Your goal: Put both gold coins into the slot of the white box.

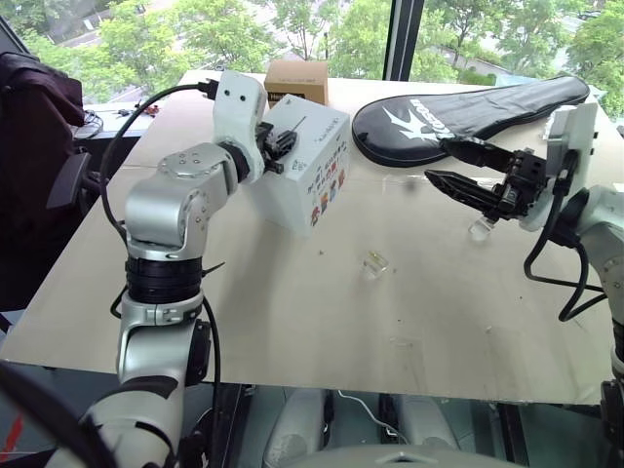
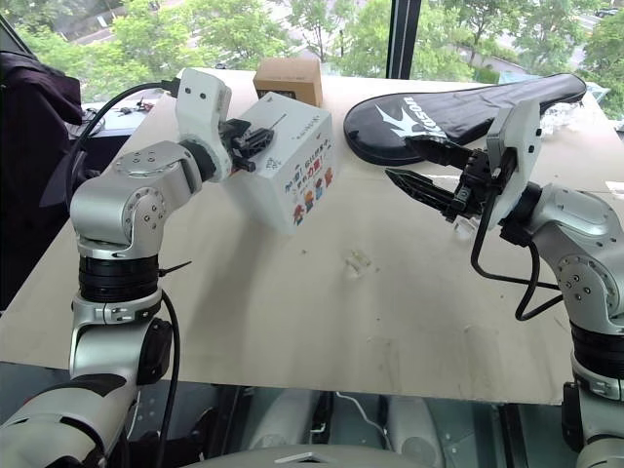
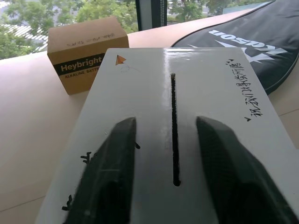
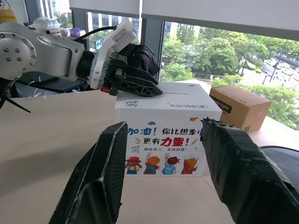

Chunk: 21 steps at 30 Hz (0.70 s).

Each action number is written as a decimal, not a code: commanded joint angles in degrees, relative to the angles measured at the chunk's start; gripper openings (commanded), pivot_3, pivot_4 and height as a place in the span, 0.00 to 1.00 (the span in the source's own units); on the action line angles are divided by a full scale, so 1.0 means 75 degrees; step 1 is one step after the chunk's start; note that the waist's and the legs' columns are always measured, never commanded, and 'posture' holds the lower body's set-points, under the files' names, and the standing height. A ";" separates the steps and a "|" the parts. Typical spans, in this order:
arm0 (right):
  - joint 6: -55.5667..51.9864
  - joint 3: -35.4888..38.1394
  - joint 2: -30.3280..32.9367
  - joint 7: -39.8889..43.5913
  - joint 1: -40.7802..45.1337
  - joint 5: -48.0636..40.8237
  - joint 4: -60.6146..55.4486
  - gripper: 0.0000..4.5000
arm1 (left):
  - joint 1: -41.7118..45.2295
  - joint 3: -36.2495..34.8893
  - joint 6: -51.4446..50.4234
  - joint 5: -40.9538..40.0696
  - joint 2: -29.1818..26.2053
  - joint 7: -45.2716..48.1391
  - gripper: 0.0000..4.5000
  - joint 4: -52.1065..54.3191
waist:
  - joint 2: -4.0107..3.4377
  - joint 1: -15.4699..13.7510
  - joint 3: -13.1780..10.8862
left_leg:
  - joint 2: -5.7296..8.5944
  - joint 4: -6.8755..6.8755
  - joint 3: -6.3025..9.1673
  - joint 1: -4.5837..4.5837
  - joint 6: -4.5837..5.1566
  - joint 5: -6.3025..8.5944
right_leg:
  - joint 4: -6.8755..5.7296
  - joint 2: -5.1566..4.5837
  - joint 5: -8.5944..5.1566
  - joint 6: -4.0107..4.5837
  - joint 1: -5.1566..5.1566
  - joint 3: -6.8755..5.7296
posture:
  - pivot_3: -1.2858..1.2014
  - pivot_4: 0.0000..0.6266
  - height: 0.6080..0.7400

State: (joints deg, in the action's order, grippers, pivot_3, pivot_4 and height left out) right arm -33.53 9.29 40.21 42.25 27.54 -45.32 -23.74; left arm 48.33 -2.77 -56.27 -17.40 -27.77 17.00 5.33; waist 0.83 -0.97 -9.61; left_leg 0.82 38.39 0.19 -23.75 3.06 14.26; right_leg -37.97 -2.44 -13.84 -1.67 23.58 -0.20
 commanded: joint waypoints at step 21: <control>0.1087 -0.2717 -0.1399 -0.0578 -0.1667 0.3148 0.0727 0.60 | -0.5620 -0.1710 0.1379 -0.2435 -0.3980 0.5122 0.70 0.3703 | -0.0004 0.0107 -0.0018 | 0.0000 -0.0008 0.0021 0.0001 -0.0004 0.0003 | 0.0017 0.0010 -0.0023 0.0031 0.0015 0.0031 | 0.52 0.24 1.00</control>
State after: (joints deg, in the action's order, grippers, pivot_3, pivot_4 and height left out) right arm -26.61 -10.84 30.28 38.75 14.87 -23.00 -17.85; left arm 7.63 -15.34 -48.34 -37.81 -56.38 54.30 31.19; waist 0.80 -0.17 -9.74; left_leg 0.83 38.34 0.31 -23.72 3.04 14.28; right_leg -37.82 -2.43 -13.97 -1.37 23.67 0.04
